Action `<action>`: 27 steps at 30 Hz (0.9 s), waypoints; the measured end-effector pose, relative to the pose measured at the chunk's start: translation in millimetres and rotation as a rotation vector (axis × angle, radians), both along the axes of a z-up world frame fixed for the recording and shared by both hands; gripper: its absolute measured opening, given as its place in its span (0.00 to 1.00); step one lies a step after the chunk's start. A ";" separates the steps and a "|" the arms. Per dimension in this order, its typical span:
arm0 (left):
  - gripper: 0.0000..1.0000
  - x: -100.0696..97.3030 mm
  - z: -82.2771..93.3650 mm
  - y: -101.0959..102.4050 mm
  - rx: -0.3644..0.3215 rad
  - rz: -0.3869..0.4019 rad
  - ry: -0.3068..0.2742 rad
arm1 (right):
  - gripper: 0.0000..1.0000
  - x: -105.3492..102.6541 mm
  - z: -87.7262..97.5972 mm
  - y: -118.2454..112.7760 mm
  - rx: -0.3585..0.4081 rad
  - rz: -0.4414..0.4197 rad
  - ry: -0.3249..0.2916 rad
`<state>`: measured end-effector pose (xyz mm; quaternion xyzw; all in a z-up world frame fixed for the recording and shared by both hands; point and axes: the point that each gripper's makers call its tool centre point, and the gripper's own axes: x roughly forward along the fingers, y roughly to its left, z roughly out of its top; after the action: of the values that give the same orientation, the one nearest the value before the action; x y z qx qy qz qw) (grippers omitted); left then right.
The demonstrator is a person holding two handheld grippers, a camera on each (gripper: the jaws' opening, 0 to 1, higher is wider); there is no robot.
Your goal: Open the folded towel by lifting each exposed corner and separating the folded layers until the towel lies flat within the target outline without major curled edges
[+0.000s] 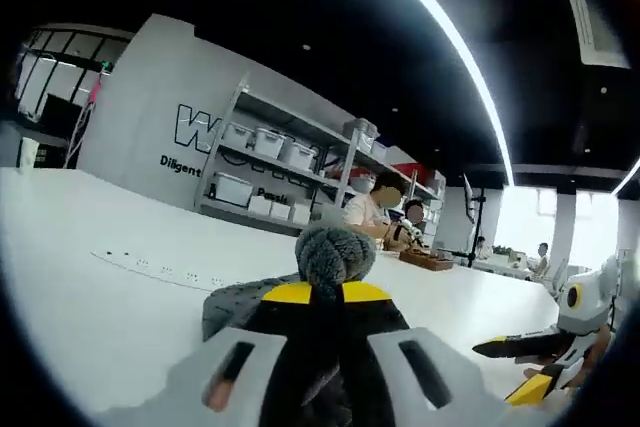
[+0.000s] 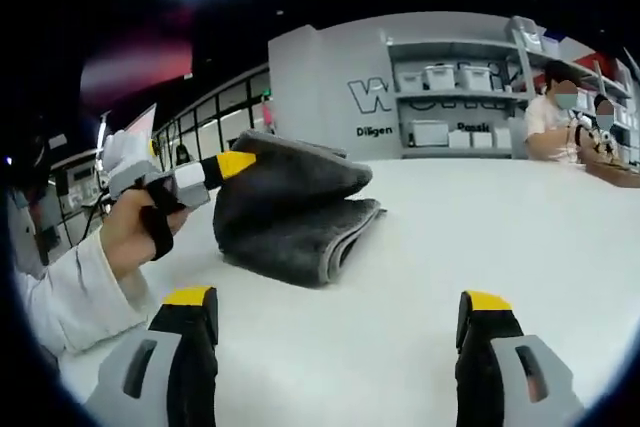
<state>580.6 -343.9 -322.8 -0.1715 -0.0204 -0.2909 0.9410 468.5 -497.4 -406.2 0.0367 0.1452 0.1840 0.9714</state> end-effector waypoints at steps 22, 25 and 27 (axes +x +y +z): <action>0.06 5.6 -2.6 70.2 -0.156 0.245 -0.001 | 0.99 0.7 -2.1 2.0 -0.005 0.012 0.008; 0.06 6.0 -6.3 78.8 -0.159 0.284 0.004 | 0.99 0.9 -2.9 2.8 -0.007 0.016 0.009; 0.06 6.4 -8.4 83.3 -0.153 0.307 0.004 | 0.99 0.7 -3.1 2.9 -0.008 0.017 0.010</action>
<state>587.0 -260.5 -331.1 -0.2382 -0.0663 -0.1411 0.9586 469.2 -494.5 -409.3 0.0324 0.1512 0.1915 0.9692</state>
